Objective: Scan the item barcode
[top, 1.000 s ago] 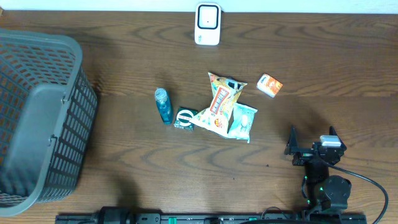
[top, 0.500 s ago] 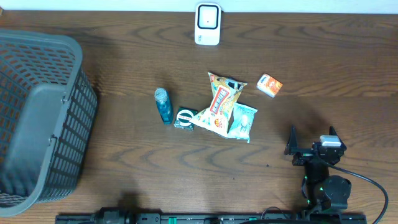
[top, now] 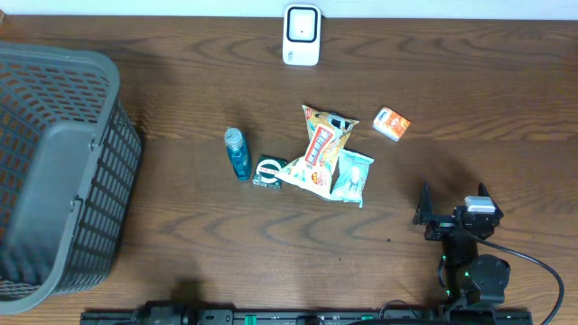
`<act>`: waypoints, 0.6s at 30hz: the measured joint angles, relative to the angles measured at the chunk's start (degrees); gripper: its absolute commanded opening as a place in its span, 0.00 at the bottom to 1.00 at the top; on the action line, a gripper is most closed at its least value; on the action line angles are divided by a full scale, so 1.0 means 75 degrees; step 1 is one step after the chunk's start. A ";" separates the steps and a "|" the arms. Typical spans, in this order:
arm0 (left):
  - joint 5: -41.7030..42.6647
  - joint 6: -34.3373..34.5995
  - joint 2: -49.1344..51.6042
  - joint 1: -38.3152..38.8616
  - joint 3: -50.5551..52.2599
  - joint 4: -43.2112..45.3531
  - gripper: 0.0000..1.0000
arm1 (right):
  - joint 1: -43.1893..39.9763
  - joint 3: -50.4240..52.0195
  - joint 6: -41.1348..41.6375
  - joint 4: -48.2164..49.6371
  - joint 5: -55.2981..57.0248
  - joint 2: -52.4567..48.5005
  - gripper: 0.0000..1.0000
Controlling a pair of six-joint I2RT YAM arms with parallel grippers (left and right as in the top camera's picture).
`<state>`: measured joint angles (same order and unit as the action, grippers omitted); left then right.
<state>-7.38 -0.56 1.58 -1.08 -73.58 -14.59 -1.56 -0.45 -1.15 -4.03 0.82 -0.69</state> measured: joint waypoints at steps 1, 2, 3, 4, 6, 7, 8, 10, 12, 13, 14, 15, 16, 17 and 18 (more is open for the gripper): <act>0.0000 0.0114 -0.0026 0.0000 0.0105 0.0032 1.00 | -0.0003 0.0000 0.0000 0.0000 0.0000 0.0000 0.99; 0.0003 0.0286 -0.0050 0.0000 0.0210 0.0090 1.00 | 0.0000 0.0000 0.0000 0.0000 0.0000 0.0000 0.99; 0.0000 0.0417 -0.0061 0.0000 0.0294 0.0140 1.00 | 0.0000 0.0000 0.0000 0.0000 0.0000 0.0000 0.99; 0.0000 0.0583 -0.0073 0.0000 0.0411 0.0224 1.00 | 0.0000 0.0000 0.0000 0.0000 0.0000 0.0000 0.99; 0.0000 0.0866 -0.0085 0.0000 0.0627 0.0399 1.00 | -0.0003 0.0000 0.0000 0.0000 0.0000 0.0000 0.99; 0.0000 0.1000 -0.0085 0.0000 0.0758 0.0516 1.00 | -0.0003 0.0000 0.0000 0.0000 0.0000 0.0000 0.99; 0.0000 0.1154 -0.0085 0.0000 0.0921 0.0638 1.00 | 0.0000 0.0000 0.0000 0.0000 0.0000 0.0000 0.99; 0.0000 0.1402 -0.0085 0.0000 0.1209 0.0781 1.00 | -0.0003 0.0000 0.0000 0.0000 0.0000 0.0000 0.99; 0.0000 0.1612 -0.0085 0.0000 0.1568 0.0938 1.00 | 0.0000 0.0000 0.0000 0.0000 0.0003 0.0000 0.99; 0.0000 0.1714 -0.0085 0.0000 0.1749 0.1011 1.00 | 0.0000 0.0000 0.0000 0.0000 0.0000 0.0000 0.99; 0.0000 0.1830 -0.0085 0.0000 0.1932 0.1119 1.00 | 0.0000 0.0000 0.0000 0.0000 0.0000 0.0000 0.99; 0.0000 0.1932 -0.0085 0.0000 0.2122 0.1250 1.00 | -0.0003 0.0000 0.0000 0.0000 0.0003 0.0000 0.99; 0.0000 0.2052 -0.0085 0.0000 0.2331 0.1399 1.00 | 0.0000 0.0000 0.0000 0.0000 0.0000 0.0000 0.99; 0.0000 0.2127 -0.0085 0.0000 0.2530 0.1556 1.00 | 0.0000 0.0000 0.0000 0.0000 0.0003 0.0000 0.99; 0.0000 0.2200 -0.0085 0.0000 0.2731 0.1693 1.00 | 0.0000 0.0000 0.0000 0.0000 0.0000 0.0000 0.99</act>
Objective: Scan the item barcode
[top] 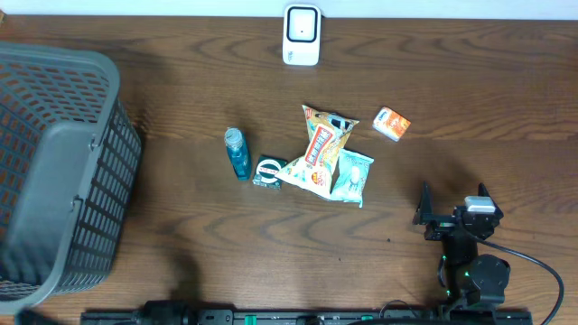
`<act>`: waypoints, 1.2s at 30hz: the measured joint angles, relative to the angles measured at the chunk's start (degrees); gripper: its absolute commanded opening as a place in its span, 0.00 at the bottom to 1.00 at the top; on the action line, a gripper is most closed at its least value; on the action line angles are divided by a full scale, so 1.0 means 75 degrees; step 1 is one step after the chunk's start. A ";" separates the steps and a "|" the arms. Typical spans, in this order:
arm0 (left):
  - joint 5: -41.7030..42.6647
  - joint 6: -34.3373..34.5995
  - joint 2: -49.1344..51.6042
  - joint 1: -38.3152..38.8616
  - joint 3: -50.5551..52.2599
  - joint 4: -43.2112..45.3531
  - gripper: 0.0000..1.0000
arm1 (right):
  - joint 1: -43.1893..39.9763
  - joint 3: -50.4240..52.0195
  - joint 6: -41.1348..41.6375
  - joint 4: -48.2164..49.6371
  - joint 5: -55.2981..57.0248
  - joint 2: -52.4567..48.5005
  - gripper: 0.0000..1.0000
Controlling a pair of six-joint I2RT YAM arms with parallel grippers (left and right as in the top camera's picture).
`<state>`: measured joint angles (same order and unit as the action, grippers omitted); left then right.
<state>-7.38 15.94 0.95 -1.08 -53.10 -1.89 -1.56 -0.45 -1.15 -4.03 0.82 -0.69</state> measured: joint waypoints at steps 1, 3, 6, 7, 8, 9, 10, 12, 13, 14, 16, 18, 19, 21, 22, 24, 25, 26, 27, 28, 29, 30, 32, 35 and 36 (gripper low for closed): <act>0.0000 0.0067 0.0000 0.0000 0.0210 0.0114 1.00 | 0.0000 0.0000 0.0000 0.0000 0.0000 0.0000 0.99; 0.0000 0.0134 0.0000 0.0000 0.0667 0.0405 1.00 | 0.0000 0.0000 0.0000 0.0000 0.0003 0.0000 0.99; 0.0085 0.0146 0.0000 0.0000 0.1408 0.0930 1.00 | 0.0000 0.0000 0.0000 0.0000 0.0000 0.0000 0.99; 0.0187 0.0090 0.0000 0.0000 0.1649 0.1119 1.00 | 0.0000 0.0000 0.0000 0.0000 0.0003 0.0000 0.99; 0.0376 -0.0015 0.0000 0.0000 0.1909 0.1329 1.00 | 0.0000 0.0000 0.0000 0.0000 0.0000 0.0000 0.99; 0.0629 -0.0221 0.0000 0.0000 0.2194 0.1635 1.00 | -0.0003 0.0000 0.0000 0.0000 0.0000 0.0000 0.99; 0.0801 -0.0361 0.0000 0.0000 0.2381 0.1786 1.00 | 0.0000 0.0000 0.0000 0.0000 0.0000 0.0000 0.99; 0.1291 -0.0833 0.0000 0.0000 0.2859 0.2090 1.00 | 0.0000 0.0000 0.0000 0.0000 0.0000 0.0000 0.99; 0.1419 -0.1023 0.0000 0.0000 0.3037 0.2069 1.00 | -0.0003 0.0000 0.0000 0.0000 0.0003 0.0000 0.99; 0.1547 -0.1204 0.0000 0.0000 0.3212 0.2008 1.00 | 0.0000 0.0000 0.0000 0.0000 0.0000 0.0000 0.99; 0.1696 -0.1480 0.0000 0.0000 0.3541 0.1833 1.00 | -0.0003 0.0000 0.0000 0.0000 0.0000 0.0000 0.99; 0.1824 -0.1655 0.0000 0.0000 0.3879 0.1705 1.00 | -0.0003 0.0000 0.0000 0.0000 0.0000 0.0000 0.99; 0.1859 -0.1731 0.0000 0.0000 0.4062 0.1679 1.00 | 0.0000 0.0000 0.0000 -0.0003 0.0000 0.0000 0.99; 0.1929 -0.1792 0.0003 0.0000 0.4360 0.1687 1.00 | 0.0000 0.0000 0.0000 0.0000 0.0000 0.0000 0.99; 0.1950 -0.1816 0.0003 0.0000 0.4540 0.1705 1.00 | -0.0003 0.0000 0.0000 0.0000 0.0000 0.0000 0.99; 0.1982 -0.1883 0.0006 0.0000 0.5027 0.1673 1.00 | 0.0000 0.0000 0.0000 0.0000 0.0000 0.0000 0.99; 0.1993 -0.1918 0.0003 0.0000 0.5359 0.1670 1.00 | 0.0000 0.0000 0.0000 0.0000 0.0000 0.0000 0.99; 0.2002 -0.1932 0.0006 0.0000 0.5531 0.1702 1.00 | -0.0003 0.0000 0.0000 -0.0003 0.0000 0.0000 0.99; 0.1999 -0.1935 0.0006 0.0000 0.5759 0.1702 1.00 | 0.0000 0.0000 0.0000 0.0000 0.0000 0.0000 0.99; 0.1999 -0.1935 0.0006 0.0000 0.5898 0.1679 1.00 | 0.0000 0.0000 0.0000 0.0000 0.0000 0.0000 0.99; 0.1999 -0.1935 0.0006 0.0000 0.6100 0.1679 1.00 | 0.0000 0.0000 0.0000 -0.0003 0.0000 0.0000 0.99; 0.1999 -0.1938 0.0006 0.0000 0.6283 0.1679 1.00 | 0.0000 0.0000 0.0000 0.0000 0.0000 0.0000 0.99; 0.1999 -0.1935 0.0006 0.0000 0.6528 0.1612 1.00 | 0.0000 0.0000 0.0000 0.0000 0.0000 0.0000 0.99; 0.1999 -0.1938 0.0009 0.0000 0.6659 0.1078 1.00 | 0.0000 0.0000 0.0000 0.0000 0.0000 0.0000 0.99; 0.1999 -0.1935 0.0006 0.0000 0.6659 0.0828 1.00 | -0.0003 0.0000 0.0000 0.0000 0.0000 0.0000 0.99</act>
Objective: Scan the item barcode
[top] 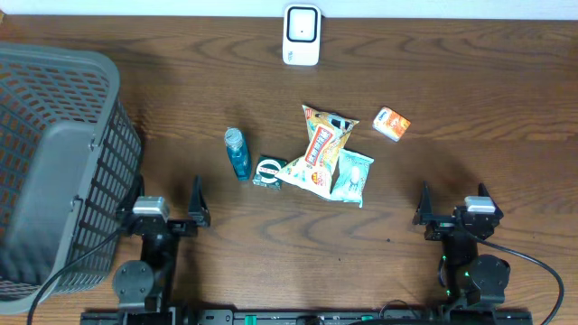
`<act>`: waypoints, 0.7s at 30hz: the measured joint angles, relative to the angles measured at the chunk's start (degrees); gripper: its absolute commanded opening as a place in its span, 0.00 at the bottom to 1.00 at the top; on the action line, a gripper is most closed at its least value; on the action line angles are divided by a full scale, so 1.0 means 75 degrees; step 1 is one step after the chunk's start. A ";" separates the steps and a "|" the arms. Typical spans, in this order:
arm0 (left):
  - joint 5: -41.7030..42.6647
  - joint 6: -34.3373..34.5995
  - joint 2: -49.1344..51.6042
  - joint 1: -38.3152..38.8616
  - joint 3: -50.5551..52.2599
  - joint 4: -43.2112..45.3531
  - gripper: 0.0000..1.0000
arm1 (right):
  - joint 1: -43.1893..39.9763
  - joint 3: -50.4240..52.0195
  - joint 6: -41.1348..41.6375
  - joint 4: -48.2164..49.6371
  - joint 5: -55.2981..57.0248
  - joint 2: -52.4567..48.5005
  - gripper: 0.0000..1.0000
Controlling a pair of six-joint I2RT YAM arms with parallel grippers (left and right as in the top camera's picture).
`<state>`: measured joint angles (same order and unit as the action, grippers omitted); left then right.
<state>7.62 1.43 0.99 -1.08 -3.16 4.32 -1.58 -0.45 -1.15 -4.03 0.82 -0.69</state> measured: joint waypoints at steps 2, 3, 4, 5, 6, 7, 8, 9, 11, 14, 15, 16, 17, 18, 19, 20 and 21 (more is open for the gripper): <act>0.0000 -0.0003 0.0000 0.0000 0.0006 -0.0580 1.00 | 0.0000 0.0000 0.0000 -0.0003 0.0000 0.0000 0.99; 0.0003 0.0000 0.0000 0.0000 0.0009 -0.0959 1.00 | 0.0000 0.0000 0.0000 -0.0003 0.0000 0.0000 0.99; 0.0000 0.0000 0.0000 0.0000 0.0012 -0.1215 1.00 | 0.0003 0.0000 0.0000 -0.0003 0.0000 -0.0003 0.99; -0.0017 -0.0003 0.0029 0.0000 -0.0035 -0.1492 1.00 | 0.0003 0.0000 0.0000 0.0012 0.0000 -0.0003 0.99; -0.0023 0.0000 0.0029 0.0000 -0.0067 -0.1588 1.00 | 0.0003 0.0000 0.0000 0.0003 0.0000 -0.0003 0.99; -0.0026 -0.0003 0.0032 0.0000 -0.0079 -0.1623 1.00 | 0.0003 0.0000 0.0000 0.0000 0.0003 -0.0003 0.99; -0.0026 0.0000 0.0032 0.0000 -0.0093 -0.1667 1.00 | 0.0003 0.0000 0.0000 0.0000 0.0000 -0.0003 0.99; -0.0029 -0.0003 0.0035 0.0000 -0.0099 -0.1687 1.00 | 0.0003 0.0000 0.0000 0.0003 0.0000 -0.0003 0.99; -0.0026 -0.0003 0.0050 0.0000 -0.0099 -0.1693 1.00 | 0.0003 0.0000 0.0000 0.0000 0.0000 -0.0003 0.99; -0.0026 -0.0003 0.0061 0.0000 -0.0099 -0.1696 1.00 | 0.0003 0.0000 -0.0003 0.0000 0.0000 -0.0003 0.99; -0.0029 -0.0003 0.0061 0.0000 -0.0102 -0.1693 1.00 | 0.0003 0.0000 0.0000 0.0000 0.0000 -0.0003 0.99; -0.0029 -0.0003 0.0061 0.0000 -0.0102 -0.1696 1.00 | 0.0003 0.0000 0.0000 0.0000 0.0000 -0.0003 0.99; -0.0029 -0.0003 0.0061 0.0000 -0.0102 -0.1696 1.00 | 0.0003 0.0000 0.0000 0.0003 0.0000 -0.0003 0.99; -0.0029 -0.0003 0.0061 0.0000 -0.0102 -0.1696 1.00 | 0.0003 0.0000 0.0000 0.0003 0.0000 -0.0003 0.99; -0.0029 -0.0003 0.0061 0.0000 -0.0102 -0.1696 1.00 | 0.0003 0.0000 0.0000 0.0009 0.0003 -0.0003 0.99; -0.0026 -0.0003 0.0061 0.0000 -0.0102 -0.1696 1.00 | 0.0000 0.0000 0.0000 0.0020 0.0000 -0.0003 0.99; -0.0029 -0.0003 0.0061 0.0000 -0.0102 -0.1696 1.00 | 0.0003 0.0000 0.0000 0.0020 0.0000 -0.0003 0.99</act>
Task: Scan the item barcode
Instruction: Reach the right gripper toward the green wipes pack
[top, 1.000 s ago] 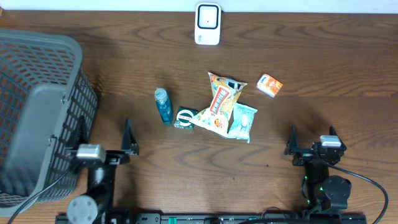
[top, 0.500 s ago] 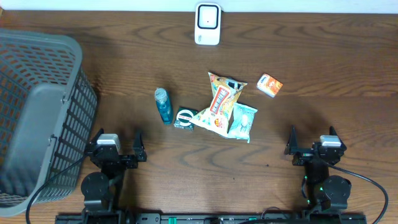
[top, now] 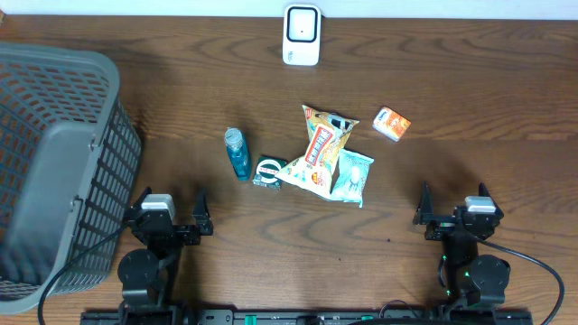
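Observation:
A white barcode scanner (top: 301,34) stands at the table's far edge. Mid-table lie a blue bottle (top: 237,152), a small dark green packet (top: 268,171), a yellow-orange snack bag (top: 321,149), a pale teal packet (top: 350,176) and an orange-and-white box (top: 391,124). My left gripper (top: 172,199) is open and empty at the near left, short of the bottle. Open and empty too, my right gripper (top: 453,194) sits at the near right, below the box.
A large grey mesh basket (top: 54,171) fills the left side, its wall close to my left arm. Dark wooden table (top: 470,81) all around. A black rail runs along the near edge.
My left gripper has shifted slightly to the right and nearer the front edge, still open. The right arm and all items are unchanged.
At first only my right arm was in view, open at the near right, and the left arm was absent. At the last earlier moment the left arm stood open beside the basket. Now it sits a little further right. No item has moved.

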`<act>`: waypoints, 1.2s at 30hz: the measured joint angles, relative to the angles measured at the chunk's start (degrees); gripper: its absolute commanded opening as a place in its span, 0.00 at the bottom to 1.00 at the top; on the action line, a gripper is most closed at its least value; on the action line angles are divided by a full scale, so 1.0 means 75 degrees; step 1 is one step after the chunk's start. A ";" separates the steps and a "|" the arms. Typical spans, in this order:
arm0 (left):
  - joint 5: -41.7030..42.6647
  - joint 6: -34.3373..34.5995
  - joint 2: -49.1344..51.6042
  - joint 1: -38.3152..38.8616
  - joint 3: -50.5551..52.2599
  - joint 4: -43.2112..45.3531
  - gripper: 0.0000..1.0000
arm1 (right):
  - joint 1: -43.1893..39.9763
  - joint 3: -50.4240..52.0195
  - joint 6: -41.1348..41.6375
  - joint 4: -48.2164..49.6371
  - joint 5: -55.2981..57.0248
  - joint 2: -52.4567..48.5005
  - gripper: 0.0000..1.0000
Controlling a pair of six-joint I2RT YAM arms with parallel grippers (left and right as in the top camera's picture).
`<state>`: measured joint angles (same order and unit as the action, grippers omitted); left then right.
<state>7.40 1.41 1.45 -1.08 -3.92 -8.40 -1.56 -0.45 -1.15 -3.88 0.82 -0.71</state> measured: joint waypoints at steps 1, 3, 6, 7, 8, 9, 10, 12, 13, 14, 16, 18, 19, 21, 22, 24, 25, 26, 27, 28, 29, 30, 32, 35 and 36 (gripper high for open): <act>0.0000 0.0000 0.0000 0.0000 0.0000 0.0000 1.00 | -0.0003 0.0000 0.0000 -0.0012 0.0000 0.0000 0.99; 0.0000 0.0000 0.0000 0.0000 0.0000 0.0000 1.00 | 0.0000 0.0000 0.0003 -0.0017 0.0000 0.0000 0.99; 0.0000 0.0000 0.0000 0.0000 0.0000 0.0000 1.00 | 0.0000 0.0000 0.0259 -0.0023 -0.0099 0.0000 0.99; 0.0000 0.0000 0.0000 0.0000 0.0000 0.0000 1.00 | 0.0000 0.0000 0.0516 -0.0017 -0.0184 0.0000 0.99; 0.0000 0.0000 0.0000 0.0000 0.0000 0.0000 1.00 | 0.0000 0.0000 0.0781 -0.0006 -0.0265 -0.0003 0.99; 0.0000 0.0003 0.0000 0.0000 0.0000 0.0000 1.00 | 0.0000 0.0003 0.1282 0.0050 -0.0423 -0.0003 0.99; 0.0000 0.0000 0.0000 0.0000 0.0000 0.0000 1.00 | 0.0000 0.0003 0.1676 0.0102 -0.0589 -0.0003 0.99; 0.0000 0.0003 0.0000 0.0000 0.0000 0.0000 1.00 | -0.0003 0.0003 0.2617 0.0119 -0.1116 -0.0003 0.99; 0.0000 0.0000 0.0000 0.0000 0.0000 0.0000 1.00 | 0.0000 0.0006 0.2946 0.0119 -0.1355 -0.0003 0.99; 0.0000 0.0000 0.0000 0.0000 0.0000 0.0000 1.00 | -0.0003 0.0006 0.3328 0.0137 -0.1670 -0.0003 0.99; 0.0000 0.0000 0.0000 0.0000 0.0000 0.0000 1.00 | 0.0000 0.0006 0.3969 0.0219 -0.2253 -0.0003 0.99; 0.0000 0.0000 0.0000 0.0000 0.0000 -0.0003 1.00 | 0.0000 0.0006 0.4529 0.0318 -0.2704 -0.0003 0.99; 0.0000 0.0003 0.0000 0.0000 0.0000 0.0000 1.00 | 0.0000 0.0006 0.4814 0.0402 -0.2932 -0.0003 0.99; 0.0000 0.0000 0.0000 0.0000 0.0000 -0.0006 1.00 | -0.0003 0.0009 0.5222 0.0758 -0.3325 -0.0009 0.96; 0.0000 0.0000 0.0000 0.0000 -0.0003 -0.0009 1.00 | 0.0000 0.0009 0.5342 0.0982 -0.3538 -0.0017 0.96; 0.0000 0.0000 0.0003 0.0000 -0.0009 -0.0023 1.00 | 0.0000 0.0009 0.5537 0.1440 -0.3958 -0.0017 0.99; 0.0003 0.0000 0.0003 0.0000 -0.0009 -0.0023 1.00 | 0.0000 0.0009 0.5630 0.1612 -0.4162 -0.0017 0.99; 0.0000 0.0000 0.0003 0.0000 -0.0009 -0.0023 1.00 | 0.0000 0.0009 0.5651 0.1667 -0.4287 -0.0017 0.99; 0.0000 0.0000 0.0006 0.0000 -0.0009 -0.0023 1.00 | 0.0000 0.0006 0.5677 0.1652 -0.4409 -0.0017 0.99; 0.0003 0.0000 0.0006 0.0000 -0.0009 -0.0026 1.00 | 0.0000 0.0006 0.5674 0.1571 -0.4497 -0.0023 0.99; 0.0003 0.0000 0.0006 0.0000 -0.0009 -0.0026 1.00 | 0.0003 -0.0015 0.5659 0.1480 -0.4558 -0.0038 0.99; 0.0003 0.0000 0.0006 0.0000 -0.0009 -0.0026 1.00 | 0.0012 -0.0047 0.5633 0.1373 -0.4575 -0.0061 0.99; 0.0000 0.0003 0.0009 0.0000 -0.0009 -0.0023 1.00 | 0.0131 -0.0312 0.5418 0.0866 -0.4602 -0.0283 0.99; 0.0003 0.0000 0.0009 0.0000 -0.0009 -0.0026 1.00 | 0.0277 -0.1046 0.4998 0.0187 -0.4456 -0.0909 0.99; 0.0000 0.0000 0.0012 0.0000 -0.0009 -0.0026 1.00 | 0.0350 -0.1311 0.4849 -0.0009 -0.4360 -0.1139 0.99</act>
<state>7.40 1.41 1.54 -1.08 -3.99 -8.60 1.06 -10.28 35.22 -3.95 -31.88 -9.26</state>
